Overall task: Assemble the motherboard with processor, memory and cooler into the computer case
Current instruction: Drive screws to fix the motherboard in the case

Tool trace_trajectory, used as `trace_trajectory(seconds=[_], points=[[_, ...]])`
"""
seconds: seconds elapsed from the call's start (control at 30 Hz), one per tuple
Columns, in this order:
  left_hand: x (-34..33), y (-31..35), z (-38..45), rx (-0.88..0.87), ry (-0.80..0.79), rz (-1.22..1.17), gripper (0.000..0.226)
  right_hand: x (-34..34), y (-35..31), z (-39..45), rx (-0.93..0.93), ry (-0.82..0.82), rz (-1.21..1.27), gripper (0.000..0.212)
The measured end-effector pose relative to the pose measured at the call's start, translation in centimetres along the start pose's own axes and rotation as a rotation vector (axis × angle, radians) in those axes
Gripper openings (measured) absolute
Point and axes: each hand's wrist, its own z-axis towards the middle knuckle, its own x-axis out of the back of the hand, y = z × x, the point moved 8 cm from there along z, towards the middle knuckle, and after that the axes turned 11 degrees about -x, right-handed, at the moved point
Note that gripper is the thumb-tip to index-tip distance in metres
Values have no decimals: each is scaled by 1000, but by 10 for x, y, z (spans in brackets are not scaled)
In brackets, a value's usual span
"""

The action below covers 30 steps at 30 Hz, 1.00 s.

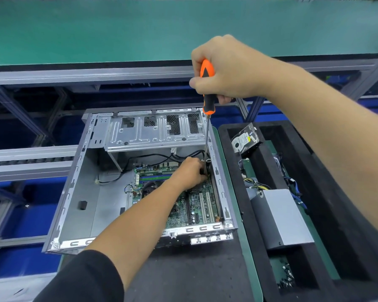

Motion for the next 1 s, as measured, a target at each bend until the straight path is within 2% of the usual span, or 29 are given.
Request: trace_trajectory(seconds=[0.13,0.3,0.47,0.6,0.73,1.0], points=[[0,-5,0,79,77,-155,16,-2,-2,1,0,7,-12,17],[-5,-8,-2,128,49,-252,12,-8,-1,3,2,4,-38,19],[-8,-1,-3,92,6,-190,13,-20,3,4,-14,-26,-62,16],[3,-14,-2,165,83,-175,13,-18,8,3,-34,-18,-48,17],[1,-18,-3,194,62,-175,12,-13,13,2,-46,2,-30,17],[-8,-8,-1,84,-24,-130,18,-17,20,1,-66,-17,9,16]])
